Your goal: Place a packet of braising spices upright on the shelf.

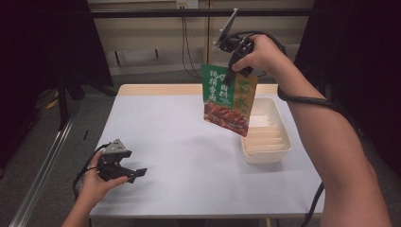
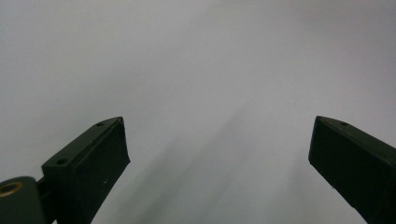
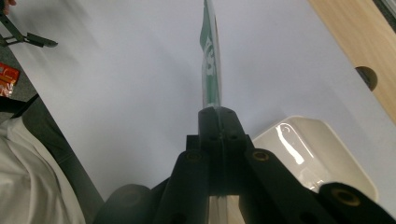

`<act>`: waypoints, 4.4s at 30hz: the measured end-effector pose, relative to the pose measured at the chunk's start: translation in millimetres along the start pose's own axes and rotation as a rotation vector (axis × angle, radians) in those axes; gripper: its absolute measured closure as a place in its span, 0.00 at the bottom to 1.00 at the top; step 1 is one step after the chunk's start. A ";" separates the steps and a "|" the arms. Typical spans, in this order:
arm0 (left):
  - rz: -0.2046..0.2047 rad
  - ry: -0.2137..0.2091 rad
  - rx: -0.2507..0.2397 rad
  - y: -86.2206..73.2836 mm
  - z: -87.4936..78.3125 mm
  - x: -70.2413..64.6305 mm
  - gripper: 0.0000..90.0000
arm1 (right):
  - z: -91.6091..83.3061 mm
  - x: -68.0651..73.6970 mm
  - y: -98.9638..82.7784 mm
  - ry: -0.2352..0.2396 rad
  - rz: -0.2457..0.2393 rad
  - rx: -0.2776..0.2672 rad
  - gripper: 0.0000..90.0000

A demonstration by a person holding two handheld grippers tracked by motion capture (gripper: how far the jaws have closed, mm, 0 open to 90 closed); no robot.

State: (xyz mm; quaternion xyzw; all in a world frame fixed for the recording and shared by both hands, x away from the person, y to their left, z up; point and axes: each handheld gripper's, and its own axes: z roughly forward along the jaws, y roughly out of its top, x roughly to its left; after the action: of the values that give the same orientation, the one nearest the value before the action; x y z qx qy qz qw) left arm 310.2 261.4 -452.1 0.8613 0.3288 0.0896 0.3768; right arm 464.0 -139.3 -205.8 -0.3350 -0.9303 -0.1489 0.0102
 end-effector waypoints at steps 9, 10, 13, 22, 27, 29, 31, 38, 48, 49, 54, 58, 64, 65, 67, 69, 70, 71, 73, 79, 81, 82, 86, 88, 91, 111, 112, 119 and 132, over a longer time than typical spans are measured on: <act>0.002 0.001 0.007 -0.2 1.4 1.5 0.05 | -5.6 -15.7 -6.3 0.003 -0.003 -0.007 1.00; -0.004 -0.004 0.007 -0.2 1.5 1.4 0.05 | -6.6 -17.2 -6.6 0.002 0.000 -0.005 1.00; -0.013 -0.001 0.004 0.3 1.5 1.7 0.05 | -9.9 -21.8 -8.0 0.001 -0.011 0.001 1.00; -0.010 0.002 0.003 0.8 1.9 1.5 0.05 | -24.4 -39.2 -17.3 -0.014 0.006 -0.007 1.00; 0.005 0.016 0.015 2.0 2.0 1.2 0.05 | -26.2 -50.2 -27.7 -0.015 0.008 -0.013 1.00; -0.010 0.011 0.006 2.3 2.4 1.0 0.05 | -25.2 -55.0 -32.0 -0.015 0.018 -0.019 1.00; -0.008 0.002 0.002 2.7 2.4 1.6 0.05 | -23.7 -59.6 -35.3 -0.012 0.023 -0.016 1.00; -0.028 0.000 -0.012 4.2 3.3 0.8 0.05 | -21.3 -72.7 -42.7 -0.023 0.019 -0.002 1.00; -0.021 0.009 -0.012 4.5 2.3 1.4 0.05 | -20.6 -84.1 -49.5 -0.042 0.022 -0.008 1.00; -0.020 0.011 -0.009 4.6 1.4 1.7 0.05 | -21.0 -84.5 -49.6 -0.045 0.024 -0.002 1.00; -0.024 0.012 -0.013 4.6 0.4 2.0 0.05 | -22.2 -87.2 -51.4 -0.057 0.018 -0.005 1.00; -0.011 0.006 -0.011 5.4 0.6 2.4 0.05 | -22.2 -89.2 -53.5 -0.065 0.025 -0.008 1.00; -0.013 0.009 -0.013 5.2 -0.6 1.8 0.05 | -19.3 -93.1 -56.7 -0.077 0.015 0.005 1.00; -0.008 0.008 -0.011 5.4 -0.5 1.9 0.05 | -18.5 -93.4 -57.6 -0.076 0.021 0.002 1.00; -0.009 0.011 -0.010 5.4 -0.3 1.8 0.05 | -16.9 -95.3 -59.2 -0.075 0.014 0.004 1.00; -0.009 0.011 -0.011 5.5 -0.3 1.6 0.05 | -15.5 -97.2 -61.2 -0.080 0.015 0.001 1.00; -0.009 0.011 -0.011 5.5 -0.2 1.6 0.05 | -15.2 -98.5 -62.1 -0.080 0.018 0.001 1.00; -0.010 0.011 -0.011 5.6 0.0 1.5 0.05 | -14.1 -98.9 -63.1 -0.069 0.017 0.003 1.00; -0.006 0.012 -0.009 5.8 0.1 1.7 0.05 | -11.8 -100.6 -64.6 -0.077 0.013 0.005 1.00; -0.005 0.012 -0.008 5.9 0.0 0.9 0.05 | -7.7 -103.8 -67.2 -0.068 0.004 0.005 1.00; -0.006 0.018 -0.009 5.8 0.1 0.7 0.05 | -7.0 -104.1 -67.9 -0.070 -0.007 -0.005 1.00; -0.006 0.019 -0.009 5.8 0.2 0.7 0.05 | -6.8 -103.8 -67.9 -0.070 -0.014 -0.002 1.00; -0.006 0.019 -0.008 5.9 0.5 0.4 0.05 | -6.7 -102.9 -66.0 -0.087 -0.027 0.001 1.00; -0.006 0.021 -0.008 5.9 0.5 0.5 0.05 | -6.7 -103.1 -64.1 -0.085 -0.039 0.007 1.00; -0.012 0.016 -0.009 6.1 -0.4 0.7 0.05 | -6.4 -104.3 -62.8 -0.088 -0.034 0.009 1.00; -0.011 0.022 -0.015 5.5 -1.6 0.7 0.05 | 6.8 -108.5 -59.7 -0.070 -0.066 -0.003 1.00; -0.019 0.018 -0.018 5.4 -1.4 0.2 0.05 | 7.7 -108.1 -59.5 -0.071 -0.072 -0.006 1.00; -0.007 0.016 -0.009 5.5 -1.5 0.2 0.05 | 9.7 -102.9 -56.2 -0.066 -0.081 -0.011 1.00; -0.010 0.010 -0.014 6.1 -0.9 0.8 0.05 | 3.3 -108.0 -58.0 -0.083 -0.069 -0.005 1.00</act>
State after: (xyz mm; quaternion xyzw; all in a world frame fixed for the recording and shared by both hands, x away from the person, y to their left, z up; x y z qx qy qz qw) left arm 313.5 259.4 -447.2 0.8565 0.3343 0.0946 0.3818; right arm 511.8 -247.7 -237.4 -0.3088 -0.9405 -0.1374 -0.0346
